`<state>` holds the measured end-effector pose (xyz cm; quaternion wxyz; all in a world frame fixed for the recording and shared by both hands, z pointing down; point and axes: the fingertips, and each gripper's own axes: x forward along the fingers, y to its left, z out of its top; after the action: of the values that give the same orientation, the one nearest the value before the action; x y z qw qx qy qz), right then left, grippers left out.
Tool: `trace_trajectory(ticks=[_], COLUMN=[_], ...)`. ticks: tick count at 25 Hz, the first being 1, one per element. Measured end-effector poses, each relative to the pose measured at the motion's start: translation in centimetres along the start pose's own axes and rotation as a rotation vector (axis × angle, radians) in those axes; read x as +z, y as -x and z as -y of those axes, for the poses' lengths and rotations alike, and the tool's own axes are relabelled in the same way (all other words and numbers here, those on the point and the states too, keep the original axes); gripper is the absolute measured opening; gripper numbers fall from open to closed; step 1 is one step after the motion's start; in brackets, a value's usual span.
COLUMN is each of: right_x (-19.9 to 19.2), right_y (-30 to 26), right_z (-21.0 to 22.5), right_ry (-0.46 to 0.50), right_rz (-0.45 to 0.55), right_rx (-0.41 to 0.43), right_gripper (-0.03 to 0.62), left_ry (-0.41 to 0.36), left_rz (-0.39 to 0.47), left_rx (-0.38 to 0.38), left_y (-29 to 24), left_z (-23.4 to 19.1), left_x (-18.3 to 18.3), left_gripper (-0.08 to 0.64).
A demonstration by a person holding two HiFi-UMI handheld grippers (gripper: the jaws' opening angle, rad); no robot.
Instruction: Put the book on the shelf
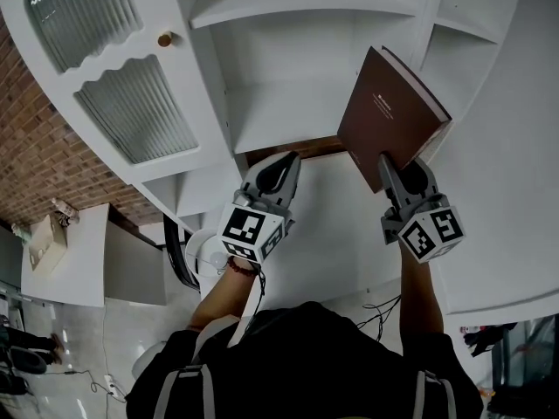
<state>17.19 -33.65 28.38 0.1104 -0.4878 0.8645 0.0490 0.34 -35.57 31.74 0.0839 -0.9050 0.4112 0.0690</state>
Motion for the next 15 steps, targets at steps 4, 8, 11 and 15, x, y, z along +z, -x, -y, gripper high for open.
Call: trace_trajectory(ticks=[4, 8, 11, 15], right_x=[0.4, 0.5, 0.0, -0.5], right_y=[-2.0, -4.0, -5.5, -7.4], right_z=[0.8, 1.3, 1.8, 2.7], right_ry=[-0.011, -0.038, -0.062, -0.072], right_rz=[0.007, 0.011, -0.007, -0.030], right_rx=[-0.020, -0.025, -0.029, -0.051], right_gripper=[0.150, 0.151, 0.151, 0.150], left_ry=[-0.010, -0.005, -0.002, -0.007], left_rz=[0.014, 0.017, 0.024, 0.019], left_rx=[0.004, 0.003, -0.005, -0.012], left_y=[-0.8, -1.7, -2.3, -2.9], left_z=[-0.5, -0.5, -0.3, -0.4], left_x=[1.0, 1.2, 1.4, 1.4], left_gripper=[0.020, 0.020, 0.020, 0.020])
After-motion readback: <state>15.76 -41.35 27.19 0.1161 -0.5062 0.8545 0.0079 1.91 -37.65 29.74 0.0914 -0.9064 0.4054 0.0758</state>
